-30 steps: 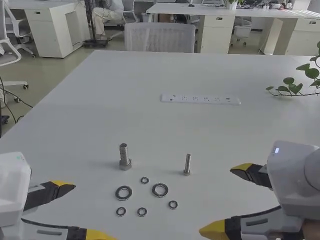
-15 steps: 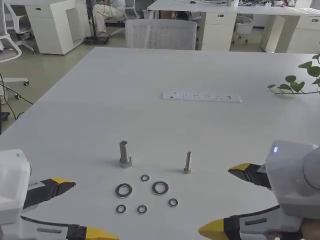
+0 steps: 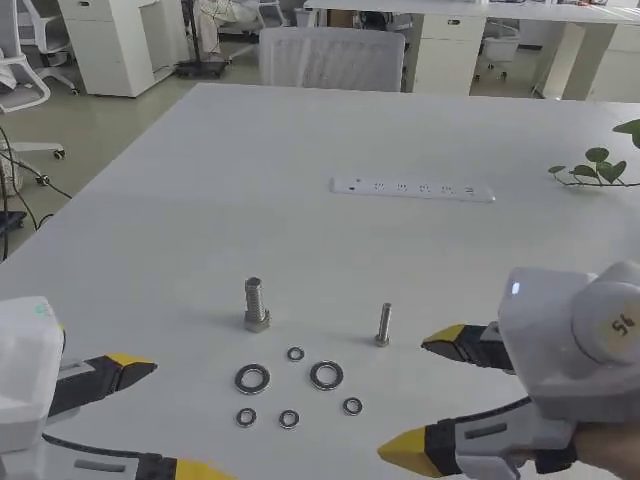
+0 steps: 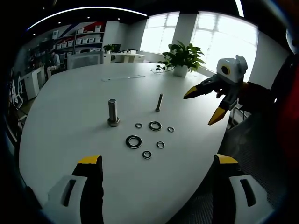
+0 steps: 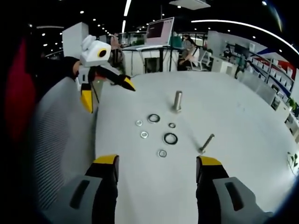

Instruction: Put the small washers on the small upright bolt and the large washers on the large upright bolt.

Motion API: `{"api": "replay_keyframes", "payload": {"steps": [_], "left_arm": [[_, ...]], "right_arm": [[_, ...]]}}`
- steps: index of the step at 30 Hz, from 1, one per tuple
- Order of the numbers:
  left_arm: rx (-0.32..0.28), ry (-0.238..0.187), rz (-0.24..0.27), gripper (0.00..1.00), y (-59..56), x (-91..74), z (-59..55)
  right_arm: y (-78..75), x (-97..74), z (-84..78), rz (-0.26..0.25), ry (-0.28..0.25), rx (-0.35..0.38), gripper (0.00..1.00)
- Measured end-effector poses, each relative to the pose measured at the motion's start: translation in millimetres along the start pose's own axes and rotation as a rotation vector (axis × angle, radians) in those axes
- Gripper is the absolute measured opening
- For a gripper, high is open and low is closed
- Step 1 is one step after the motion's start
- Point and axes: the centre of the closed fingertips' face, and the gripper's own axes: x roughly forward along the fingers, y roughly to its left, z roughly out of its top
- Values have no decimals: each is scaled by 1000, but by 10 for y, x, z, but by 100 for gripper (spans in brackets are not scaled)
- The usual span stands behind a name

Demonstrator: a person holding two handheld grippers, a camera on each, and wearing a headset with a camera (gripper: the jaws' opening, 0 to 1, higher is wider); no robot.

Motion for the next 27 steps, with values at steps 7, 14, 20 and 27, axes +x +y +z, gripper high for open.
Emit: {"api": "replay_keyframes", "payload": {"steps": [7,14,20,27], "left_arm": [[-3,5,1,98,8,2,-10],[-5,10,-3,98,6,6,-12],[-9,13,-7,97,1,14,-21],[-12,13,-13,97,-5,22,-28]], "right_arm": [[-57,192,165,37,25,-81,59],[-202,400,290,58,47,-119,51],[-297,575,269,70,96,-140,46],[-328,745,185,94,157,-155,40]]}}
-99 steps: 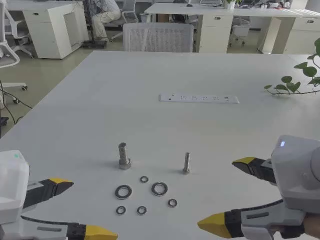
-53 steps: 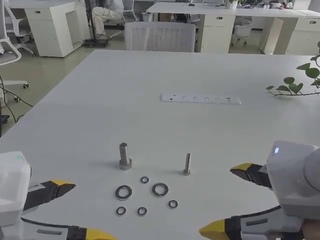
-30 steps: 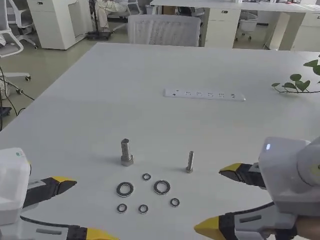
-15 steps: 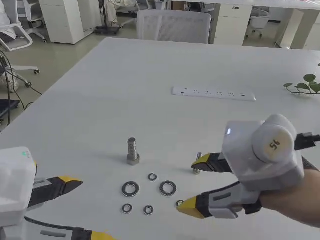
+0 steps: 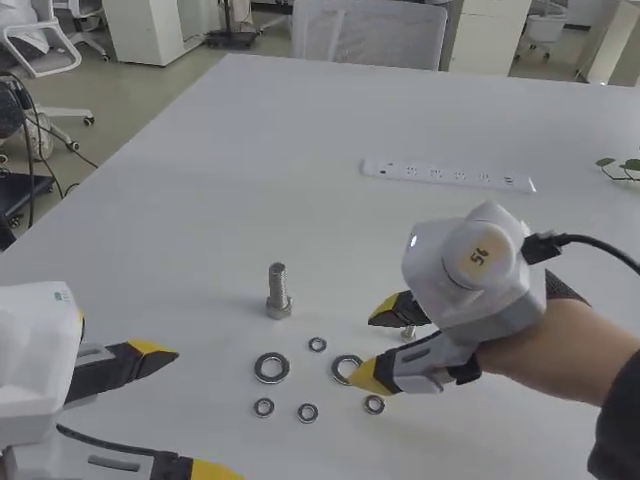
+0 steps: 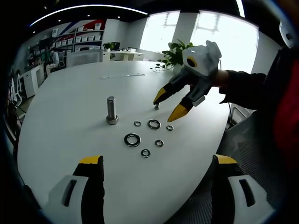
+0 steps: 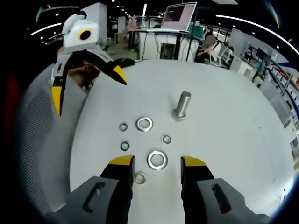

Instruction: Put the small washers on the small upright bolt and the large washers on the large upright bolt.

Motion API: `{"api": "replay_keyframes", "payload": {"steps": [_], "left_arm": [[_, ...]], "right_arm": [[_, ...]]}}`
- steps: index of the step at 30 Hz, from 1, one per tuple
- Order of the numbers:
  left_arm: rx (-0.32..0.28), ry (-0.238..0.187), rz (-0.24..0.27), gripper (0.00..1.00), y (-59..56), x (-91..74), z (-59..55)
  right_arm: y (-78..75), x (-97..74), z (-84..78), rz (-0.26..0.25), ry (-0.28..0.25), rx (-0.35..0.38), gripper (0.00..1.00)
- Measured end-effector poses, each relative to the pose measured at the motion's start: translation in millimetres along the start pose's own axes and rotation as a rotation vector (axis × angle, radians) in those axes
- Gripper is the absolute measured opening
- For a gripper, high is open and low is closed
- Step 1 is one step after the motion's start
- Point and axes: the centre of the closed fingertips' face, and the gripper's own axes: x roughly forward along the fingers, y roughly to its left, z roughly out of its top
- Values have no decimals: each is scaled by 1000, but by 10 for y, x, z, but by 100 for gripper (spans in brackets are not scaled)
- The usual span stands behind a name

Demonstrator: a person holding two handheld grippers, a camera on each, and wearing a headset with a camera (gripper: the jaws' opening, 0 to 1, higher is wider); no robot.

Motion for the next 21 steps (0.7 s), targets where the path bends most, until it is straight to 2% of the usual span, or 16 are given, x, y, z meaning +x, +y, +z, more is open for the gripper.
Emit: {"api": "replay_keyframes", "payload": {"steps": [3,6,12,21], "left_arm": [[-1,1,-2,96,-1,3,-3],[-1,0,-5,96,-6,7,-3],[-3,0,-12,95,-20,13,-8],[-2,-8,-14,95,-27,15,-2]], "right_arm": [[6,58,-63,8,48,-28,38],[14,97,-61,21,58,-33,37],[17,196,-149,52,128,-55,34],[48,267,-199,80,183,-83,32]]}}
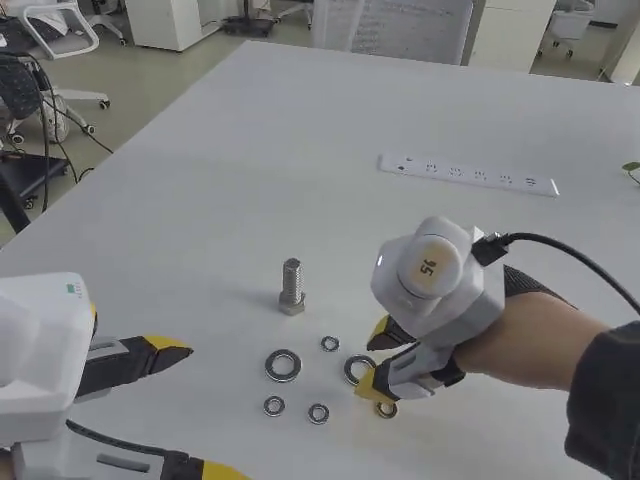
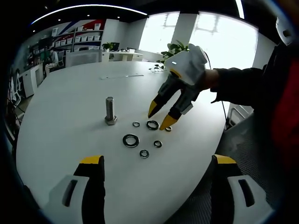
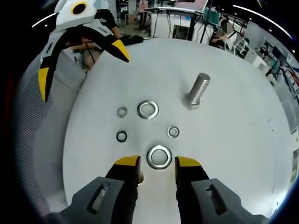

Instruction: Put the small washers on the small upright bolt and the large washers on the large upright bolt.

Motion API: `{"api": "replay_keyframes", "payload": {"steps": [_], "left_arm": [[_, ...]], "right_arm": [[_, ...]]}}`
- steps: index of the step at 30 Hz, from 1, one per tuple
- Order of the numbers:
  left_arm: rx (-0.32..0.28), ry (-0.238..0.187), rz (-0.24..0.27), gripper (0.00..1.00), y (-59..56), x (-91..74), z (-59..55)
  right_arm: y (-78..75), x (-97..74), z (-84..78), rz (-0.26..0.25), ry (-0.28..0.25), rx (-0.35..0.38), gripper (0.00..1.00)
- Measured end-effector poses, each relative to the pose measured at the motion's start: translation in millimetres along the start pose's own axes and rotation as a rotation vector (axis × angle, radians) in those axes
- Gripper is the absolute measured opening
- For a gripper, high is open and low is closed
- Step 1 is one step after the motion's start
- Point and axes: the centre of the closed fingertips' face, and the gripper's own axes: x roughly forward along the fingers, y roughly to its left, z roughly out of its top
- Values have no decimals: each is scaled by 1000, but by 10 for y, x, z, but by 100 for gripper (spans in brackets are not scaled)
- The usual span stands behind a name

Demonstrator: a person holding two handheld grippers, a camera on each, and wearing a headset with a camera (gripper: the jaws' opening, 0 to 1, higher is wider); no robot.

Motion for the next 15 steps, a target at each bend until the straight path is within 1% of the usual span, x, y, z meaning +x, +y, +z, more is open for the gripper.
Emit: {"api": "replay_keyframes", "payload": {"steps": [3,6,9,15], "left_arm": [[0,-5,2,95,-1,-3,8],[1,-9,2,95,-2,-5,14],[1,-13,2,94,-1,-10,21],[3,-18,0,94,5,-15,50]], "right_arm": [[-8,13,-11,-2,20,-21,31],[-4,24,-14,5,34,-27,30],[-2,38,-31,10,64,-49,29],[-38,32,-13,28,81,-49,29]]}}
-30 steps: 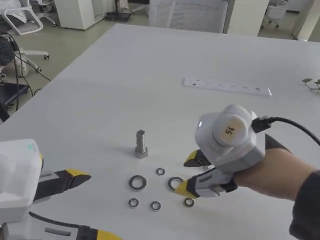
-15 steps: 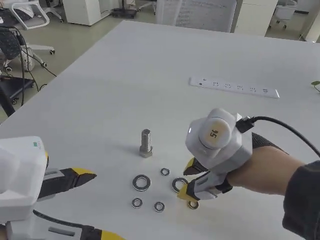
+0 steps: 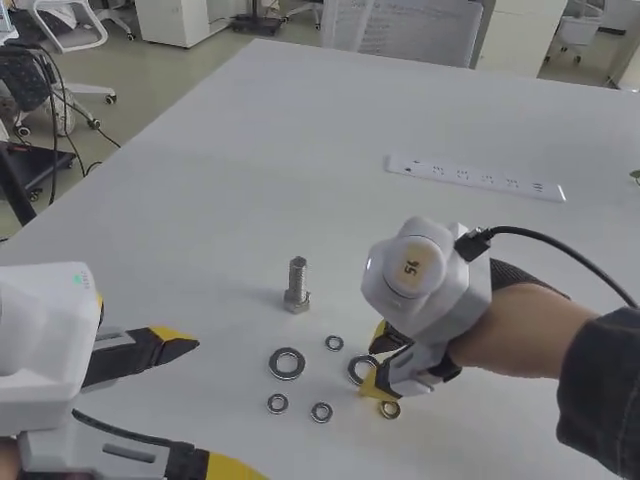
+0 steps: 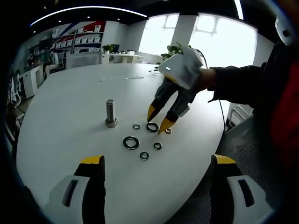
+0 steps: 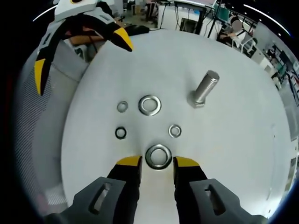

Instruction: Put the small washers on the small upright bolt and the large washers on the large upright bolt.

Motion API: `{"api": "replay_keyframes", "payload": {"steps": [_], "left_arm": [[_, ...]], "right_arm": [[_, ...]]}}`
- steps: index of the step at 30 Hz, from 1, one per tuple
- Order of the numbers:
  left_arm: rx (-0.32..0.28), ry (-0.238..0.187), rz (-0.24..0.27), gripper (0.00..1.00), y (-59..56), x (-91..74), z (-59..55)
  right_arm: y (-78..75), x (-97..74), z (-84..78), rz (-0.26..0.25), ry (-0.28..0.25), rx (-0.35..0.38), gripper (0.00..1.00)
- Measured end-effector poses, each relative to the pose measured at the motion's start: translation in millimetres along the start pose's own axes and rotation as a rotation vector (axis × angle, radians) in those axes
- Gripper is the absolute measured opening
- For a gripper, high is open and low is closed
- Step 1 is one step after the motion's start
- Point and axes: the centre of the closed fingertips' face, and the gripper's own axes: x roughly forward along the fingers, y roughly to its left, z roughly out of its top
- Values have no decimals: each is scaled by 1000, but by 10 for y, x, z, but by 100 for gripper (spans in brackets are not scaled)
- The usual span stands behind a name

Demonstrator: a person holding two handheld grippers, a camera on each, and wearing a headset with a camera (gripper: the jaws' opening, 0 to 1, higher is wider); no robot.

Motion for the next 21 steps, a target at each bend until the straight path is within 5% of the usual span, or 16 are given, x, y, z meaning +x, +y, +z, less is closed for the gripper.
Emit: {"api": "replay_keyframes", "payload": {"steps": [21], "left_arm": [[7,-9,-8,92,-4,-9,31]], "right_arm": [[-1,20,11,50,76,-24,26]]}}
